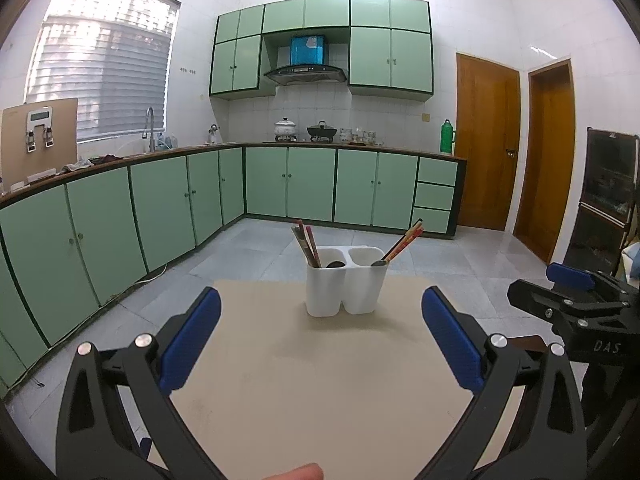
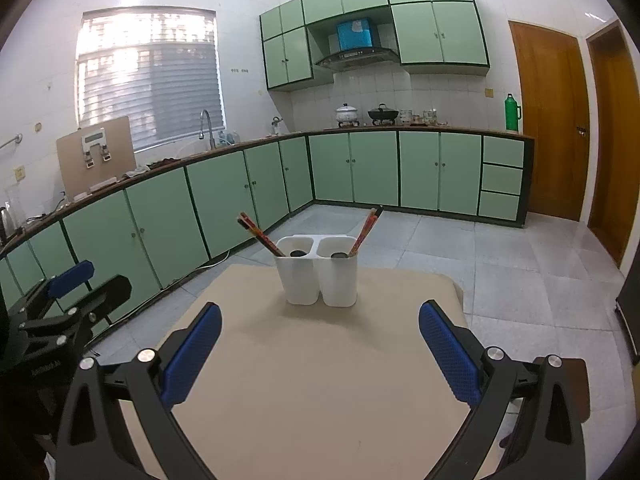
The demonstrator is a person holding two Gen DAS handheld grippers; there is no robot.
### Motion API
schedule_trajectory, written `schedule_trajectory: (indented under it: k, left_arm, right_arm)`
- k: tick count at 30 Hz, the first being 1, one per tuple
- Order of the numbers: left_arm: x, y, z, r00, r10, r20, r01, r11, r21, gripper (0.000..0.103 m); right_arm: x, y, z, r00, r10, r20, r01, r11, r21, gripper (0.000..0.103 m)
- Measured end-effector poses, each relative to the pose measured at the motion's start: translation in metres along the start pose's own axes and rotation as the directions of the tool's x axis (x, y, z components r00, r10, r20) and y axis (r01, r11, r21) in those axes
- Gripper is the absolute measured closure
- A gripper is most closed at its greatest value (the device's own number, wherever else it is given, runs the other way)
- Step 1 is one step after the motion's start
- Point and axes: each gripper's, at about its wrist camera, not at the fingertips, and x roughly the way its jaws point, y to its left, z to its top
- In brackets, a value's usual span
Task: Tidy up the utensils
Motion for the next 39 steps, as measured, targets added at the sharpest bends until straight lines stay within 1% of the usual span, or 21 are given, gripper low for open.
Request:
schedule_trajectory:
  k: [11,20,28,39]
  left_arm:
    - [-0.025,-0.005,-0.001,1.0,-0.001,0.025,0.001,1.0,0.01,0.006]
    - [-0.04,-0.007,-0.004,0.999,-0.007,0.043,0.007,1.0,0.017,0.006]
    - [-0.046,-0.004,-0.004,0.999,-0.001,0.054,0.001,1.0,0.011,0.006]
    - [-0.045,-0.005,-0.004,0.999,0.002,0.051,-0.003,1.0,0.015,0.006]
  right_arm:
    - [-0.023,0.01,-0.006,1.0,0.001,0.024,0.0,1.0,-0.021,0.006]
    - [-0.035,0.021,-0.005,0.999,0.005,0.046,-0.002,0.999,-0.047,0.006]
    - [-0.039,0.026,-0.003,0.998,0.007,0.058,-0.004,0.998,-0.058,0.006]
    - [-0.038,0.029,-0.002,0.998,0.015,0.058,-0.011,0.998,-0.064,0.006]
